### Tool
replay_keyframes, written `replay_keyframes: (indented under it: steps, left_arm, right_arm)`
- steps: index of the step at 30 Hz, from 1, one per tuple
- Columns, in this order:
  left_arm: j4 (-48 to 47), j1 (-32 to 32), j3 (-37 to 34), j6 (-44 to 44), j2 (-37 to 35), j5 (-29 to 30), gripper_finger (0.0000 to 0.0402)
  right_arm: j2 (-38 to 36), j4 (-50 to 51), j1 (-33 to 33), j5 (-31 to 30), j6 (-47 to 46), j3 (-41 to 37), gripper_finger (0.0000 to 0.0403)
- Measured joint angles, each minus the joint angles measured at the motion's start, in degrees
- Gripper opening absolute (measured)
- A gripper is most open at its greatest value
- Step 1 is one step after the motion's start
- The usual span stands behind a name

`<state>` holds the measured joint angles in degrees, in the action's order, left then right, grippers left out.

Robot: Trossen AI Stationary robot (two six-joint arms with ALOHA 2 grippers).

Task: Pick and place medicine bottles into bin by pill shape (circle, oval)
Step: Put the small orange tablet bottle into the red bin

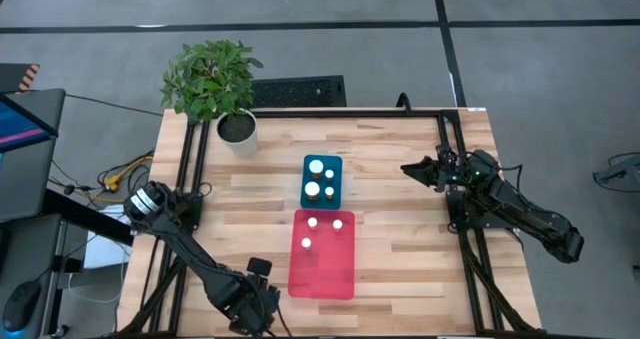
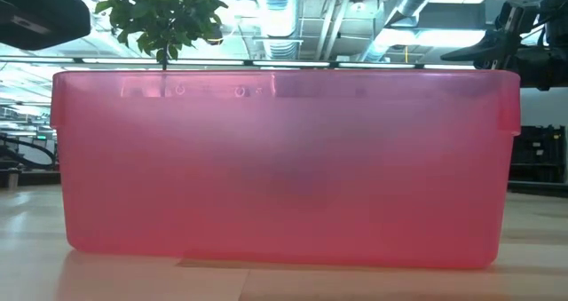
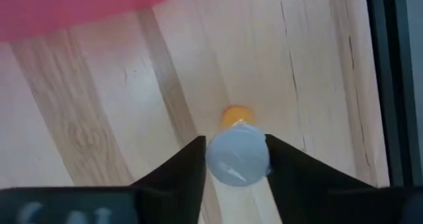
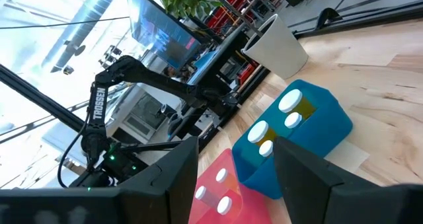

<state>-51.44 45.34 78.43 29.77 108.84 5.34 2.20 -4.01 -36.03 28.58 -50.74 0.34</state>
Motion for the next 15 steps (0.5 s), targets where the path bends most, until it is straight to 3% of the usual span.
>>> replay_keyframes:
  steps: [6,15]
  left_arm:
    - [-0.10,-0.13,0.09,0.20,0.00,-0.17,0.0100]
    - [-8.36,-0.33,3.86,6.44,-5.34,-0.31,0.0119]
  right_arm:
    - [0.00,0.00,0.00,-0.01,0.04,0.02,0.0205]
    - [0.00,0.01,0.00,-0.02,0.18,0.00,0.0205]
